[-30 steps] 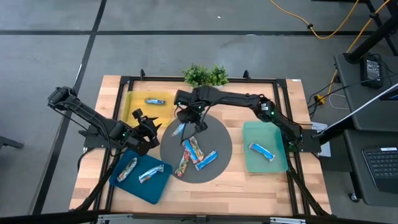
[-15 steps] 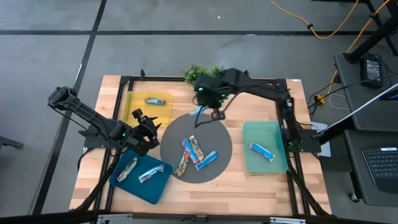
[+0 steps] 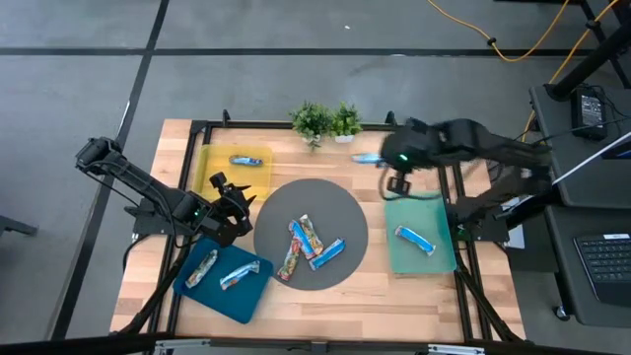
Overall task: Pick and place Granola Bars by type
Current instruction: Put the red granola bar into the green bin
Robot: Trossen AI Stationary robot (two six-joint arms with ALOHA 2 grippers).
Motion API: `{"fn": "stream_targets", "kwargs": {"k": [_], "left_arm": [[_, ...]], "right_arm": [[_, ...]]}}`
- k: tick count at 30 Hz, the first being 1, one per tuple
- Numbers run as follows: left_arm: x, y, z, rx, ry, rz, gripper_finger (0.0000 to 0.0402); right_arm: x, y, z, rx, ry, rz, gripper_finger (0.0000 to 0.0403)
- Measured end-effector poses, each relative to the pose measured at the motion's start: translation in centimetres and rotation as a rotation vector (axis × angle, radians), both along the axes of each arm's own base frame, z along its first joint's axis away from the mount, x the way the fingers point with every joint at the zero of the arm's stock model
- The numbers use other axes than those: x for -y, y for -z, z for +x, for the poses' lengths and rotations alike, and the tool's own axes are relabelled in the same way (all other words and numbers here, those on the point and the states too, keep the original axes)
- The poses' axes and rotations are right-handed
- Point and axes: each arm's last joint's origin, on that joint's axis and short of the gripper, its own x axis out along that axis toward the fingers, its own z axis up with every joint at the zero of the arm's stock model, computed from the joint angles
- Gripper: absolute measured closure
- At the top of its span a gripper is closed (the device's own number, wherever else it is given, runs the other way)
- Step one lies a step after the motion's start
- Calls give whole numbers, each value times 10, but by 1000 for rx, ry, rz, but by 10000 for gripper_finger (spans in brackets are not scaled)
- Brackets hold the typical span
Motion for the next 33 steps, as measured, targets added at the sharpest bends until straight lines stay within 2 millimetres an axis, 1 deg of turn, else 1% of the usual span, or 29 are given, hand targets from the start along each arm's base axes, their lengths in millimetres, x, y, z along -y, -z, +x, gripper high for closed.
{"fn": "stream_targets", "kwargs": {"k": [2, 4, 8, 11, 14, 18, 21, 25, 30, 33], "left_arm": [[0, 0, 0, 0, 0, 0, 258], [0, 0, 0, 0, 0, 0, 258], [0, 0, 0, 0, 0, 0, 258], [0, 0, 0, 0, 0, -1, 258], [0, 0, 0, 0, 0, -1, 258], [0, 0, 0, 1, -1, -1, 258], [0, 0, 0, 9, -6, -8, 258], [0, 0, 0, 11, -6, -16, 258], [0, 0, 0, 10, -5, -18, 258], [0, 0, 0, 10, -5, -18, 258]], "right_arm": [[-8, 11, -18, 31, 57, -5, 390], [-14, 27, -34, 46, 106, -1, 389], [-25, 64, -60, 54, 230, 12, 388], [-31, 93, -71, 32, 306, 33, 388], [-39, 118, -78, -12, 351, 55, 388], [-48, 142, -84, -56, 389, 74, 388], [-55, 149, -89, -57, 414, 88, 388], [-63, 150, -96, -80, 459, 119, 387], [-70, 151, -107, -171, 535, 145, 387], [-75, 154, -109, -215, 585, 158, 387]]}}
